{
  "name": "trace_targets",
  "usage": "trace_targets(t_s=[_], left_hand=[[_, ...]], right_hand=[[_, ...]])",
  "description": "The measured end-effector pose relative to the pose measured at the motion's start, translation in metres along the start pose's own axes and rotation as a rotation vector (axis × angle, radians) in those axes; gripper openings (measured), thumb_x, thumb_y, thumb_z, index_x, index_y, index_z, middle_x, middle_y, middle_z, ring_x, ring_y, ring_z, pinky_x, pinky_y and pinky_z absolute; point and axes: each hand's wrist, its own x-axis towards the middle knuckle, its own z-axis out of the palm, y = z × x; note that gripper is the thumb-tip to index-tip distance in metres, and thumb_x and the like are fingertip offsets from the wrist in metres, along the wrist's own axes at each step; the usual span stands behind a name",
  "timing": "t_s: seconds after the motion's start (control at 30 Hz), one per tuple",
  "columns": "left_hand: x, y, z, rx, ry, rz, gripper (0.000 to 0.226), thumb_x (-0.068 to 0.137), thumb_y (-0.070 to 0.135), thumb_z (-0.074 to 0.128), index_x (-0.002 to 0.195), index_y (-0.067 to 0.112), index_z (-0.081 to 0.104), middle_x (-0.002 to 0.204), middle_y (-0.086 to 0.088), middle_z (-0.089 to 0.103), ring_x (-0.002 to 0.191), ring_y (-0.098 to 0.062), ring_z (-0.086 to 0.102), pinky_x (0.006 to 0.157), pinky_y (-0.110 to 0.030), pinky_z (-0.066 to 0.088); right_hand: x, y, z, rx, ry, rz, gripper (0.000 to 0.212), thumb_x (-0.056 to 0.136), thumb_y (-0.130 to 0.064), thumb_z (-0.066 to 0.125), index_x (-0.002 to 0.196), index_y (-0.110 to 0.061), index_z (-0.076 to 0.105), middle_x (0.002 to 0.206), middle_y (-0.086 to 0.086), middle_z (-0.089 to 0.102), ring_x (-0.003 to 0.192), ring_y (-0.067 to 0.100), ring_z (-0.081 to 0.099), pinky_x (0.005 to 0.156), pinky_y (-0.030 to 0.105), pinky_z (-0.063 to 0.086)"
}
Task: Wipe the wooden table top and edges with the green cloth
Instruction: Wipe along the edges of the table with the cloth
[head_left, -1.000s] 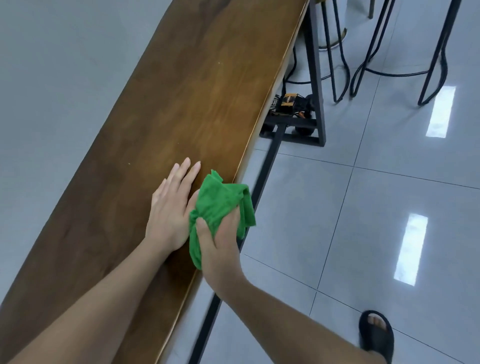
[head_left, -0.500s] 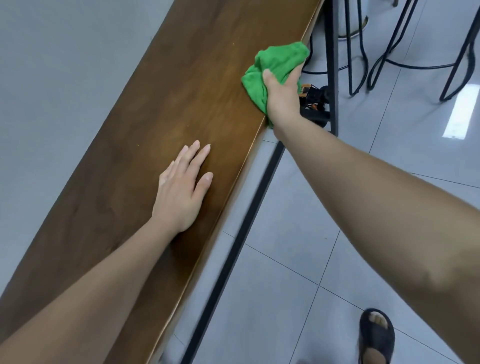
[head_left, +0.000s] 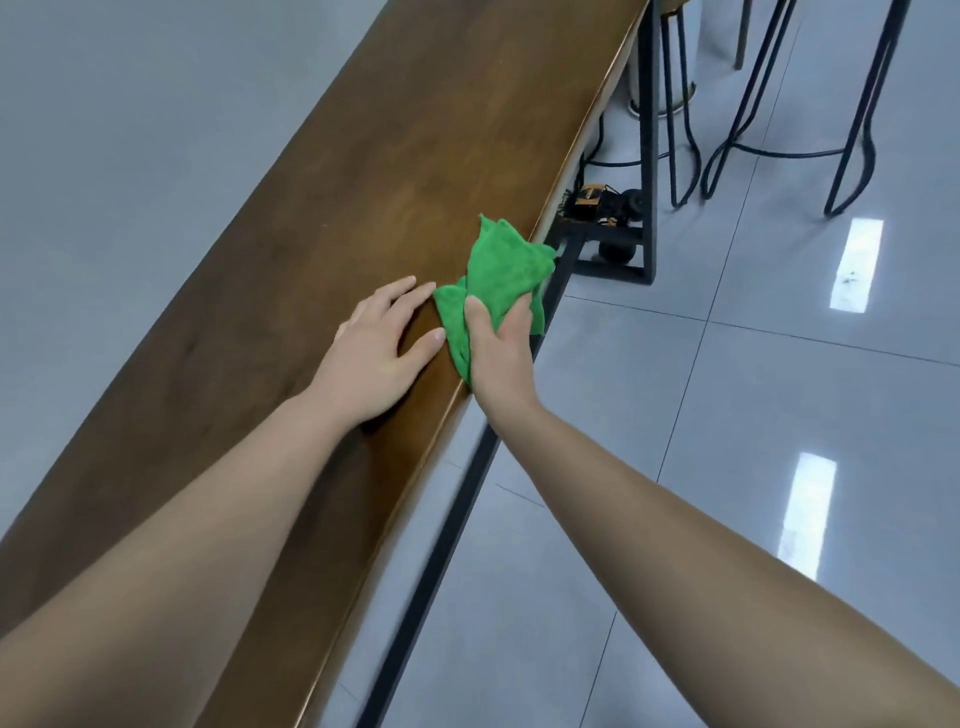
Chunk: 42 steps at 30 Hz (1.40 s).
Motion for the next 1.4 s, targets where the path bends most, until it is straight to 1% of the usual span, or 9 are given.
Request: trace_targets(t_s=[0.2, 0.43, 0.53, 0.63, 0.8, 0.97, 1.13, 1.27, 1.4], left_hand=[[-0.129, -0.036, 0.003, 0.019, -0.03, -0.004, 0.062, 0.112, 0.058, 0.047, 0.17, 0.043, 0.033, 0.18, 0.015, 0.025, 0.166, -0.017, 0.022, 0.132, -0.057, 0.025], [-0.237, -0.081, 0.015, 0.026, -0.015, -0.005, 0.063, 0.113, 0.06, 0.032, 0.173, 0.045, 0.022, 0.182, 0.018, 0.014, 0.169, -0.012, 0.01, 0.132, -0.056, 0.021], [-0.261, -0.087, 0.019, 0.044, 0.013, -0.011, 0.064, 0.113, 0.063, 0.027, 0.173, 0.042, 0.023, 0.183, 0.017, 0.015, 0.169, -0.012, 0.011, 0.132, -0.051, 0.019], [-0.268, -0.085, 0.023, 0.056, 0.043, -0.03, 0.062, 0.114, 0.059, 0.026, 0.173, 0.041, 0.025, 0.182, 0.015, 0.017, 0.169, -0.012, 0.012, 0.132, -0.051, 0.018], [-0.267, -0.082, 0.024, 0.058, 0.063, -0.051, 0.061, 0.113, 0.054, 0.028, 0.172, 0.04, 0.028, 0.182, 0.015, 0.018, 0.169, -0.009, 0.013, 0.133, -0.056, 0.023], [-0.266, -0.077, 0.025, 0.064, 0.063, -0.078, 0.064, 0.113, 0.062, 0.025, 0.173, 0.04, 0.027, 0.182, 0.017, 0.018, 0.169, -0.008, 0.012, 0.133, -0.058, 0.022], [-0.265, -0.076, 0.026, 0.074, 0.071, -0.099, 0.067, 0.111, 0.068, 0.021, 0.172, 0.04, 0.028, 0.181, 0.017, 0.02, 0.168, -0.009, 0.015, 0.134, -0.059, 0.021], [-0.266, -0.076, 0.027, 0.077, 0.082, -0.102, 0.064, 0.113, 0.065, 0.024, 0.172, 0.042, 0.028, 0.181, 0.018, 0.02, 0.168, -0.008, 0.016, 0.133, -0.057, 0.02], [-0.267, -0.078, 0.028, 0.079, 0.093, -0.091, 0.063, 0.113, 0.064, 0.024, 0.172, 0.042, 0.028, 0.181, 0.018, 0.02, 0.168, -0.008, 0.016, 0.133, -0.057, 0.021]], right_hand=[[-0.149, 0.036, 0.04, 0.068, -0.034, -0.004, 0.075, 0.108, -0.044, 0.056, 0.174, -0.029, 0.023, 0.167, -0.003, 0.045, 0.154, 0.012, 0.046, 0.131, 0.048, 0.038], [-0.308, 0.071, 0.087, 0.089, -0.055, 0.055, 0.073, 0.112, -0.049, 0.052, 0.175, -0.026, 0.023, 0.171, -0.004, 0.042, 0.161, 0.015, 0.04, 0.133, 0.047, 0.035], [-0.34, 0.072, 0.09, 0.077, -0.087, 0.053, 0.07, 0.114, -0.041, 0.053, 0.175, -0.027, 0.02, 0.17, -0.004, 0.04, 0.159, 0.014, 0.041, 0.131, 0.038, 0.037], [-0.332, 0.072, 0.085, -0.016, -0.107, 0.028, 0.068, 0.116, -0.031, 0.055, 0.174, -0.021, 0.022, 0.167, 0.0, 0.038, 0.156, 0.01, 0.039, 0.127, 0.026, 0.036], [-0.254, 0.055, 0.072, -0.093, -0.094, 0.002, 0.089, 0.115, -0.033, 0.059, 0.179, -0.02, -0.001, 0.179, 0.003, 0.021, 0.162, 0.016, 0.026, 0.127, 0.03, 0.027], [-0.145, 0.024, 0.048, -0.147, -0.009, 0.049, 0.092, 0.115, -0.032, 0.056, 0.179, -0.018, -0.009, 0.182, 0.013, 0.019, 0.163, 0.029, 0.03, 0.128, 0.038, 0.027], [-0.049, 0.003, 0.027, -0.187, 0.041, 0.109, 0.096, 0.112, -0.043, 0.057, 0.179, -0.021, -0.009, 0.174, 0.015, 0.038, 0.154, 0.037, 0.046, 0.13, 0.055, 0.035], [-0.042, -0.001, 0.022, -0.187, 0.033, 0.123, 0.092, 0.115, -0.046, 0.051, 0.178, -0.025, -0.012, 0.174, 0.014, 0.039, 0.153, 0.038, 0.048, 0.128, 0.054, 0.038], [-0.097, 0.017, 0.039, -0.165, 0.052, 0.091, 0.085, 0.115, -0.046, 0.049, 0.179, -0.017, 0.002, 0.174, 0.014, 0.039, 0.155, 0.037, 0.046, 0.129, 0.05, 0.036]])
